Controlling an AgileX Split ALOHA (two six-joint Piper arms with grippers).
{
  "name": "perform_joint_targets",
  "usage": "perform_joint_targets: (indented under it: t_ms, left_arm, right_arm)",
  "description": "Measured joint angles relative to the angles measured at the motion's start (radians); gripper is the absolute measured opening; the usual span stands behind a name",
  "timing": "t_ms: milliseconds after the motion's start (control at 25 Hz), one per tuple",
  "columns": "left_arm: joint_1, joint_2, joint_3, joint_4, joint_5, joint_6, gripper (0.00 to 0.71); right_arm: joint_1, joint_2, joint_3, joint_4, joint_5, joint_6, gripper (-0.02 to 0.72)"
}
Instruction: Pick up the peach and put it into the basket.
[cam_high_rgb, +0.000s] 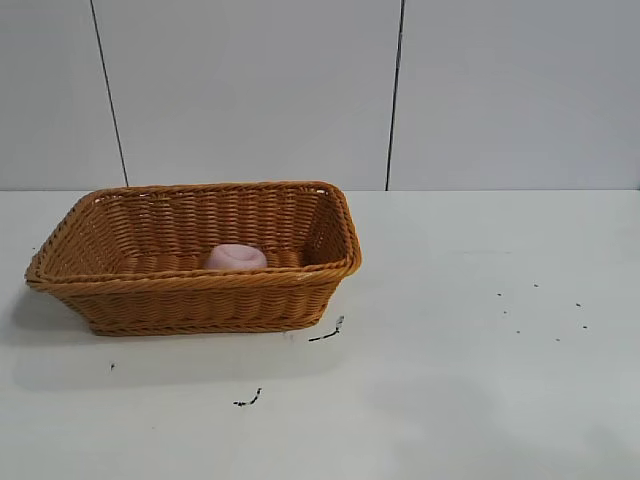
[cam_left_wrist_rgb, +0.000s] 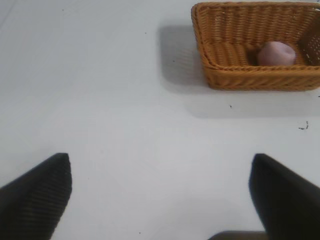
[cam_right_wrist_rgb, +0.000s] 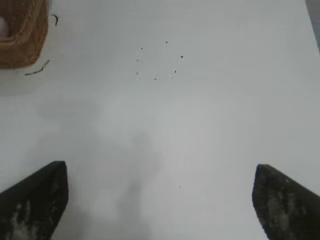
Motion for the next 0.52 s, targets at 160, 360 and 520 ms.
perform_joint_targets:
  t_ms: [160, 360, 520]
  left_arm:
    - [0.000, 0.000, 0.000, 0.000, 0.000, 0.000, 0.693]
    - [0.000, 0.000, 0.000, 0.000, 0.000, 0.000, 0.693]
    - [0.000, 0.000, 0.000, 0.000, 0.000, 0.000, 0.693]
  right_arm:
    - [0.003, -0.017, 0.000, -0.003, 0.000, 0.000, 0.696]
    - [0.003, -0.017, 0.001, -0.004, 0.000, 0.002, 0.696]
    - [0.003, -0.017, 0.001, -0.004, 0.000, 0.003, 0.696]
